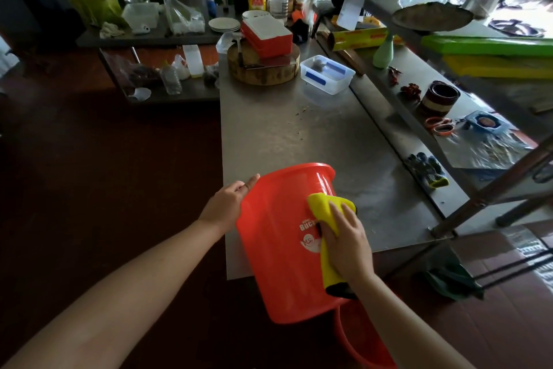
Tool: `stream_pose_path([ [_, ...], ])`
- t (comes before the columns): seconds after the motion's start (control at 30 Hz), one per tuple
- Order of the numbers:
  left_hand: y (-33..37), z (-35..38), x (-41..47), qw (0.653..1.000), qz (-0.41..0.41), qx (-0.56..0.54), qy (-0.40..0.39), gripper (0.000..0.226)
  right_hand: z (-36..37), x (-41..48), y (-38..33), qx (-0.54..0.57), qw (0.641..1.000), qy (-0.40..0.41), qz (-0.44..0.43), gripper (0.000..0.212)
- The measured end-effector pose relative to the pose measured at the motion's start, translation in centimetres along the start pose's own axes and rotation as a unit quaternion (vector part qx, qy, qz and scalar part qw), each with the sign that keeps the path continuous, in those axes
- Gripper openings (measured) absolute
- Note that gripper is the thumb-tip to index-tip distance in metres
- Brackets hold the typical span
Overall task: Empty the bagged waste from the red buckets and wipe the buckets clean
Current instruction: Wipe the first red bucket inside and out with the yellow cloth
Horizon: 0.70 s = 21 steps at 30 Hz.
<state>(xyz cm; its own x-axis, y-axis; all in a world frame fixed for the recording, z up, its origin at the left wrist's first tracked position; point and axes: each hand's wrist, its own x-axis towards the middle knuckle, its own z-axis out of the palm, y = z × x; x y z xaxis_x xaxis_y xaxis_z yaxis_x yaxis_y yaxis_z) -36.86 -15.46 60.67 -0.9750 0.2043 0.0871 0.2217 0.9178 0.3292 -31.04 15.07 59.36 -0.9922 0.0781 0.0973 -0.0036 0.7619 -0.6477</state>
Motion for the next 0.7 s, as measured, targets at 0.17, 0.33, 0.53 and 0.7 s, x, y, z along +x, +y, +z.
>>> stream_pose_path([
  [0.17, 0.8, 0.2, 0.5, 1.0, -0.005, 0.007, 0.006, 0.086, -0.4, -0.3, 0.6, 0.059, 0.997, 0.01, 0.05, 0.051],
  [0.33, 1.3, 0.1, 1.3, 1.0, -0.008, 0.022, -0.005, 0.081, 2.1, -5.0, -3.4, -0.157, 0.959, -0.01, -0.237, 0.06],
  [0.53, 1.3, 0.2, 1.1, 0.999, -0.018, 0.041, -0.005, 0.077, 3.3, -6.5, -4.0, -0.218, 0.914, -0.06, -0.336, 0.064],
  [0.7, 1.5, 0.4, 1.1, 0.999, -0.029, 0.024, -0.004, 0.077, 0.2, -4.7, 0.6, -0.075, 0.97, 0.003, -0.231, 0.058],
])
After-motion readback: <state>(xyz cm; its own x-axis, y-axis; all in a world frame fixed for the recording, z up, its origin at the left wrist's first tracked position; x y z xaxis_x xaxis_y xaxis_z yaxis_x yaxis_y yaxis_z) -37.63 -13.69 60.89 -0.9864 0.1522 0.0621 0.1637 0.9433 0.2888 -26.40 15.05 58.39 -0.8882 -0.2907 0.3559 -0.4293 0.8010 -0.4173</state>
